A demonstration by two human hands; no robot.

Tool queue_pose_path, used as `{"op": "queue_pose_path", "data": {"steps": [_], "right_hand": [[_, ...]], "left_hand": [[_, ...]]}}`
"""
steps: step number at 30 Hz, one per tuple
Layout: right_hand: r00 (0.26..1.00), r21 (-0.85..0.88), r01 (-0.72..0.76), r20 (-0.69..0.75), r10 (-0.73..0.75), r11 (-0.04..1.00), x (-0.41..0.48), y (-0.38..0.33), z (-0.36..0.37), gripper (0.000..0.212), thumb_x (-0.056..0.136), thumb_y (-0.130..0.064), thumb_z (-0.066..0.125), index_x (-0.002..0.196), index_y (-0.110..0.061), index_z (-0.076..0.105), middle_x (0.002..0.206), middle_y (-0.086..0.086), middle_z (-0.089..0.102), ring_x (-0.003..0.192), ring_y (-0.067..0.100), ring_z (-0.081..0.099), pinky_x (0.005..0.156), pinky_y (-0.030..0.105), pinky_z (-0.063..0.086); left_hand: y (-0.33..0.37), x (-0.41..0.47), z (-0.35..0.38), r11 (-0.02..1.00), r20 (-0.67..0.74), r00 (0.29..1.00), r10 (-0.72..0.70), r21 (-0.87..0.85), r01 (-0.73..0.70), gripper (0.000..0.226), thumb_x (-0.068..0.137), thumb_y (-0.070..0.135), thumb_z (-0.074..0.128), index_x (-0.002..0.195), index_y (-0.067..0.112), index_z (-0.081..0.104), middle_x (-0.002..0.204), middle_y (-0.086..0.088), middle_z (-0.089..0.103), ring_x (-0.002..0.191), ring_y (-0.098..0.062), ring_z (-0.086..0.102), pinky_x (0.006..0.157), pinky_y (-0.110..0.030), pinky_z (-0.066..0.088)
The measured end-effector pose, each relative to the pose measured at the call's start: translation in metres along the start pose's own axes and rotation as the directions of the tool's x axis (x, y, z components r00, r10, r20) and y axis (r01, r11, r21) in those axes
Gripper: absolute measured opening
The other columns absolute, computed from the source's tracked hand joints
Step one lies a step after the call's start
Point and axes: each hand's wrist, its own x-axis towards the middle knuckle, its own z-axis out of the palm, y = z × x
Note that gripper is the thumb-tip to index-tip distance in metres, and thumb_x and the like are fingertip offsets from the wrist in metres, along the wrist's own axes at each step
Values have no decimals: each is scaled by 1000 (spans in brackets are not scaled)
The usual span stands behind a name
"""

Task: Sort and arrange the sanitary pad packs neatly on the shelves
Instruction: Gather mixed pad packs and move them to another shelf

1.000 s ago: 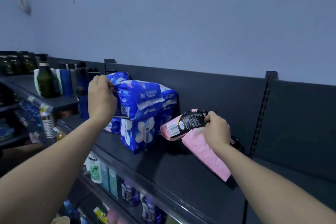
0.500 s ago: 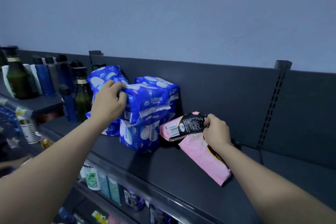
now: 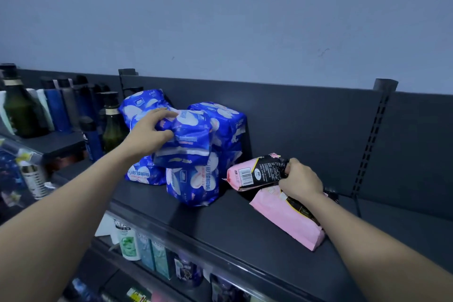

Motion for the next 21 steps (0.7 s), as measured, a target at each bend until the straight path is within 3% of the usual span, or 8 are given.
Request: {"op": "queue_pose_path", "data": {"steps": [2,4,6,9,12,15,19,21], "right_hand": [[1000,-3,0,8,0,1000,0,1,0,20,76,-10,53,95,-15,47,94,3,61,84,29,55,67,31,43],[1000,-7,-3,13,3,1000,0,2,0,18,77,-10,53,93,-16,47,93,2,61,84,28,55,66,30,43],[1000,-9,-5,19,5,1000,1,1,0,18,77,-9,52,93,-15,47,92,3,60,84,28,56,66,30,44],[999,-21,-18,27,18,1000,2,-2,0,21,77,-9,52,97,-14,49,93,3,59,87,29,57,67,31,44],[999,-24,-26,30,26,999,3,-5,0,22,78,-8,52,100,-13,50,98,6,60,89,30,57,69,32,46],[999,-18,-44,22,45,999,3,-7,1,23,79,-8,52,101,-12,51,101,9,62,93,32,58,73,34,49],[997,-26,-73,7,74,997,0,-8,2,27,80,-9,53,107,-11,53,105,10,63,96,33,59,75,34,49],[996,-34,-84,2,84,996,-2,-9,3,29,80,-8,53,109,-11,53,106,10,62,96,33,59,73,33,47]], "left_hand": [[-1,7,-5,999,60,997,-41,-22,43,43,84,2,62,118,29,58,137,3,48,106,-12,50,83,-22,43],[-5,10,-8,999,148,988,-53,3,53,41,82,12,72,119,28,62,144,3,41,122,-13,44,99,-29,39],[-8,10,-9,997,139,988,-71,-27,76,44,78,18,79,119,26,65,149,3,38,132,-17,41,106,-35,38],[-12,4,-18,983,72,995,-66,-169,78,34,78,6,76,109,20,69,143,5,48,128,-15,46,98,-29,40],[-27,-6,-37,898,137,984,-111,-410,158,32,81,-10,67,102,13,71,135,9,56,122,-15,55,101,-39,47],[-49,-17,-52,775,179,967,-183,-579,254,41,79,-21,57,82,15,78,125,10,62,106,-13,63,83,-30,57],[-78,-30,-57,768,160,962,-220,-580,272,55,75,-32,48,62,16,74,116,-2,64,94,-19,63,66,-23,57],[-90,-39,-54,801,138,968,-209,-544,250,50,73,-36,46,62,10,64,104,-6,65,85,-12,65,58,-20,57]]}}
